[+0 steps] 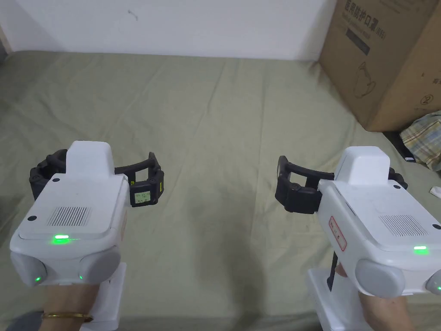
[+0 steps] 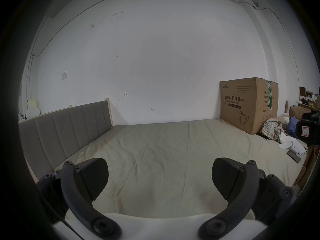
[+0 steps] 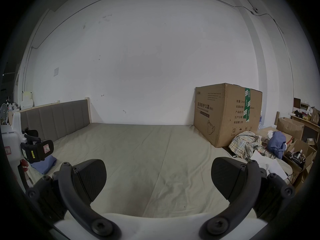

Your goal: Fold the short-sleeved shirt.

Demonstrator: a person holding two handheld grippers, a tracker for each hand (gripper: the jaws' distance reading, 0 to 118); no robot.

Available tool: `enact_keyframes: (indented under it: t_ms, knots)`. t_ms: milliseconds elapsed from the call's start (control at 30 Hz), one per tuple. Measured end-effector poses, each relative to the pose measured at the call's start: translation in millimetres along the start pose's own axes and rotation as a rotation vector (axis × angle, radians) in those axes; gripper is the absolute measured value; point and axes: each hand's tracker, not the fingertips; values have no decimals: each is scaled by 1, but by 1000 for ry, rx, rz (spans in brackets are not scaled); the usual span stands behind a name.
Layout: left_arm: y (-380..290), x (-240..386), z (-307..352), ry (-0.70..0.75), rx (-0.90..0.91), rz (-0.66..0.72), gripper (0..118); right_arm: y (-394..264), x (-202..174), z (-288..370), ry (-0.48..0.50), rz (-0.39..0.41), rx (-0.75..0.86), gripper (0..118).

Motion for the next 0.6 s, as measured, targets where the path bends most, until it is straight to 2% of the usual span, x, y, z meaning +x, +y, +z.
enact_keyframes:
  t_ms: [33, 600]
  knots:
    - [0, 0, 0, 1, 0, 1, 118, 0, 0, 0, -4, 19, 1, 118]
    - [-1, -1, 0, -5, -7, 8, 118, 1, -2, -2, -3, 37, 2, 118]
